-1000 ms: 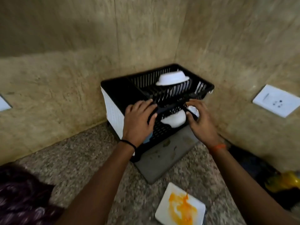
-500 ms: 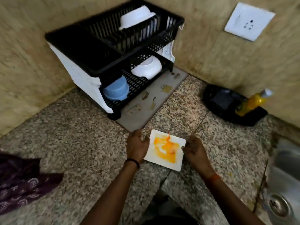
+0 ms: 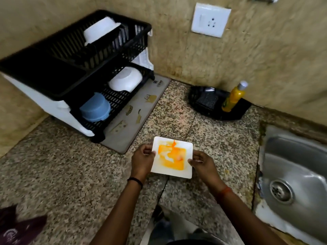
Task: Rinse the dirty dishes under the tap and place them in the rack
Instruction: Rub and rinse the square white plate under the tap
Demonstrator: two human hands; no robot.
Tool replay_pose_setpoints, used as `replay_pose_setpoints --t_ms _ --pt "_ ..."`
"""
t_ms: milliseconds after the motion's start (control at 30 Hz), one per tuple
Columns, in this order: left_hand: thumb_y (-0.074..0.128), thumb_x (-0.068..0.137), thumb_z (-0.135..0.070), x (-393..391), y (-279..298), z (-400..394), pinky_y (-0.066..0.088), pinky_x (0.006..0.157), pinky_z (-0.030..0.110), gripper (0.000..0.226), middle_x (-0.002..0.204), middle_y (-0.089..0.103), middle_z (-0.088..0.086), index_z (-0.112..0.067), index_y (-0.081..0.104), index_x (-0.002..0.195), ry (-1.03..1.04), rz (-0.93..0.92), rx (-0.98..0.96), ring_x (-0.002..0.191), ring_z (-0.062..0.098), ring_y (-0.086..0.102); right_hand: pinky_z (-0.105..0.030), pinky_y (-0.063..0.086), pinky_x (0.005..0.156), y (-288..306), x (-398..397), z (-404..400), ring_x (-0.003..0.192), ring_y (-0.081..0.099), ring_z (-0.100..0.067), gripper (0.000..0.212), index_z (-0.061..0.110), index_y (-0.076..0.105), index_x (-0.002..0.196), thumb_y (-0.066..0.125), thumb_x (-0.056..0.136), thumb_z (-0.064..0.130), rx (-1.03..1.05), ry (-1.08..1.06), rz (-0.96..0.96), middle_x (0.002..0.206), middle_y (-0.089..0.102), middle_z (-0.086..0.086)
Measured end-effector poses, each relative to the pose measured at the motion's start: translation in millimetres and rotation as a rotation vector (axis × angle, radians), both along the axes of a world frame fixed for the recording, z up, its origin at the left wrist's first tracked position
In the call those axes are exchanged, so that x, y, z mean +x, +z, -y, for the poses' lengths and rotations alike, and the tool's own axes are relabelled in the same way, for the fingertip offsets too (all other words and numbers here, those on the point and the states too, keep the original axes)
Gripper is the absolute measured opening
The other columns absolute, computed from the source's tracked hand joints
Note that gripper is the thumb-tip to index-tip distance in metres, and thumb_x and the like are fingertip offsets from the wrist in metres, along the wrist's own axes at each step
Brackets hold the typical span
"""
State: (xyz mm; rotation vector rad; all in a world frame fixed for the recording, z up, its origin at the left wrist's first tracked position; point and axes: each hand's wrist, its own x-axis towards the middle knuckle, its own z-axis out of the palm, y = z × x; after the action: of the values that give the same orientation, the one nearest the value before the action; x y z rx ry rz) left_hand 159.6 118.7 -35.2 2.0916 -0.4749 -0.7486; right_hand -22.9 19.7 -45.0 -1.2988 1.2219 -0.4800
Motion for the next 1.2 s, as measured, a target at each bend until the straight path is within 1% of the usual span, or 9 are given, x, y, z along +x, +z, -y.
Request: replay_pose_setpoints --t_ms 100,233,433,533,667,767,867,1033,1200 --pt "0.061 0.09 -0.007 -25.2 15.3 31.1 0.046 0.078 0.028 0.012 0.099 0.063 0.007 -0.007 0.06 0.101 -0.108 -0.061 -0.067 0.091 0.022 0.058 -0.032 0.054 0.073 14.9 -34.1 16.3 0.09 0.063 -0.022 0.025 0.008 0.061 0.108 0.063 0.086 -0.003 -0.01 -0.08 0.036 0.096 0.066 -0.004" --pt "0.057 0.093 -0.006 -79.5 30.1 76.5 0.051 0.088 0.052 0.009 0.112 0.065 0.017 -0.015 0.057 0.095 -0.223 -0.326 -0.148 0.1 0.035 0.063 -0.046 0.055 0.087 31.1 -100.8 40.1 0.099 0.064 -0.028 0.023 0.016 0.063 0.105 0.065 0.086 0.002 -0.069 -0.209 0.031 0.104 0.066 -0.006" --pt "0.049 0.097 -0.003 -189.8 51.9 137.1 0.053 0.069 0.036 0.012 0.1 0.067 0.015 -0.011 0.056 0.092 -0.389 -0.626 -0.172 0.083 0.028 0.065 -0.038 0.056 0.078 51.0 -223.7 67.5 0.097 0.067 -0.027 0.024 0.005 0.065 0.112 0.064 0.088 0.003 -0.103 -0.403 0.076 0.107 0.07 -0.013" --pt "0.05 0.095 -0.005 -248.2 57.1 166.1 0.055 0.067 0.036 0.008 0.099 0.07 0.015 -0.009 0.057 0.096 -0.476 -0.722 -0.174 0.078 0.026 0.069 -0.042 0.055 0.084 60.0 -287.2 82.0 0.099 0.067 -0.025 0.023 0.006 0.066 0.111 0.062 0.088 0.004 -0.132 -0.465 0.066 0.107 0.07 -0.01" --pt "0.054 0.093 -0.007 -306.3 55.3 194.4 0.053 0.069 0.036 0.017 0.106 0.07 0.018 -0.005 0.058 0.109 -0.506 -0.794 -0.197 0.083 0.028 0.068 -0.039 0.054 0.086 67.3 -346.5 105.0 0.102 0.066 -0.023 0.024 0.012 0.066 0.112 0.064 0.088 0.008 -0.161 -0.512 0.034 0.108 0.069 -0.007" --pt "0.053 0.092 -0.003 -341.1 53.6 209.4 0.057 0.057 0.029 0.014 0.089 0.074 0.012 -0.005 0.061 0.103 -0.498 -0.83 -0.211 0.069 0.021 0.071 -0.031 0.052 0.073 78.6 -381.5 129.5 0.092 0.061 -0.019 0.026 0.005 0.057 0.116 0.055 0.091 0.0 -0.195 -0.579 0.052 0.103 0.065 -0.009" --pt "0.051 0.092 0.0 -364.9 52.9 224.1 0.059 0.068 0.036 0.018 0.085 0.075 0.009 -0.006 0.064 0.103 -0.499 -0.869 -0.21 0.071 0.02 0.072 -0.039 0.049 0.091 94.8 -402.9 163.3 0.097 0.059 -0.021 0.034 0.007 0.053 0.123 0.058 0.09 0.003 -0.288 -0.635 0.037 0.104 0.064 -0.009" --pt "0.055 0.091 -0.005 -384.1 57.5 244.2 0.053 0.085 0.043 0.031 0.112 0.068 0.018 -0.004 0.06 0.121 -0.513 -0.831 -0.205 0.089 0.028 0.068 -0.043 0.045 0.103 139.7 -417.2 227.3 0.114 0.057 -0.024 0.051 0.005 0.044 0.137 0.062 0.091 0.021 -0.41 -0.655 -0.04 0.127 0.059 -0.013" --pt "0.054 0.093 -0.007 -392.2 61.4 266.5 0.053 0.083 0.04 0.024 0.113 0.067 0.015 -0.01 0.061 0.116 -0.527 -0.812 -0.242 0.093 0.026 0.066 -0.031 0.042 0.08 180.3 -416.2 286.2 0.109 0.057 -0.036 0.041 0.001 0.054 0.118 0.054 0.093 0.034 -0.664 -0.674 -0.414 0.117 0.062 -0.021"
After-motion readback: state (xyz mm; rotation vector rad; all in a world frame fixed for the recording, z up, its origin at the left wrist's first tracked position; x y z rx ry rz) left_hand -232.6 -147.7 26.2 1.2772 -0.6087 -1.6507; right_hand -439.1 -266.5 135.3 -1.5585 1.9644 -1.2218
